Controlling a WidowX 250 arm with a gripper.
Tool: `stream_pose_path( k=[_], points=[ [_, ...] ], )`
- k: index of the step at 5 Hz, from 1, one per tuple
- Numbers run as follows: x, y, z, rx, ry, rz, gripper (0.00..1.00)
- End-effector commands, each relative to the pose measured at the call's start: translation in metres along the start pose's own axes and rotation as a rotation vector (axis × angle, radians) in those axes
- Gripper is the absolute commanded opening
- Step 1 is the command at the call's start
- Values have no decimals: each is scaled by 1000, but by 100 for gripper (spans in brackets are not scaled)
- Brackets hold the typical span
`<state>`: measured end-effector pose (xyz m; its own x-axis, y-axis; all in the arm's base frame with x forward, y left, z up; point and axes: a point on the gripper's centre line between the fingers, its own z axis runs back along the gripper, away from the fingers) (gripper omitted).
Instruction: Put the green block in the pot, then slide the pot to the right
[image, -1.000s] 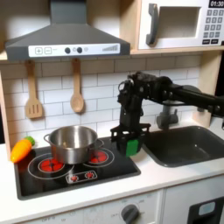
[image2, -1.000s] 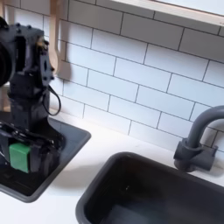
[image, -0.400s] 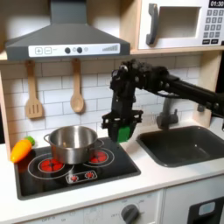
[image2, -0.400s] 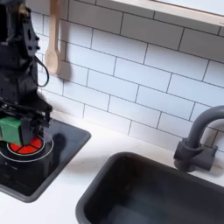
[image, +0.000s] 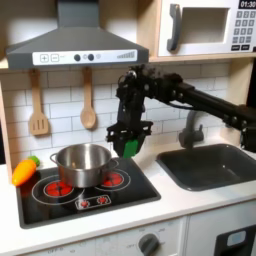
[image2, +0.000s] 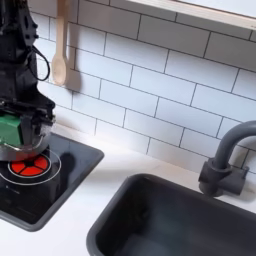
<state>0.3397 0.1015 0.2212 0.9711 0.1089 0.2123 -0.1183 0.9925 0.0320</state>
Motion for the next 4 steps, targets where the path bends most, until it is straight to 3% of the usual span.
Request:
stream_pose_path(
  k=[1, 4],
  points=[
    [26, 15, -1, 21, -37, 38, 0],
    [49, 28, -7, 43, -84, 51, 0]
  ],
)
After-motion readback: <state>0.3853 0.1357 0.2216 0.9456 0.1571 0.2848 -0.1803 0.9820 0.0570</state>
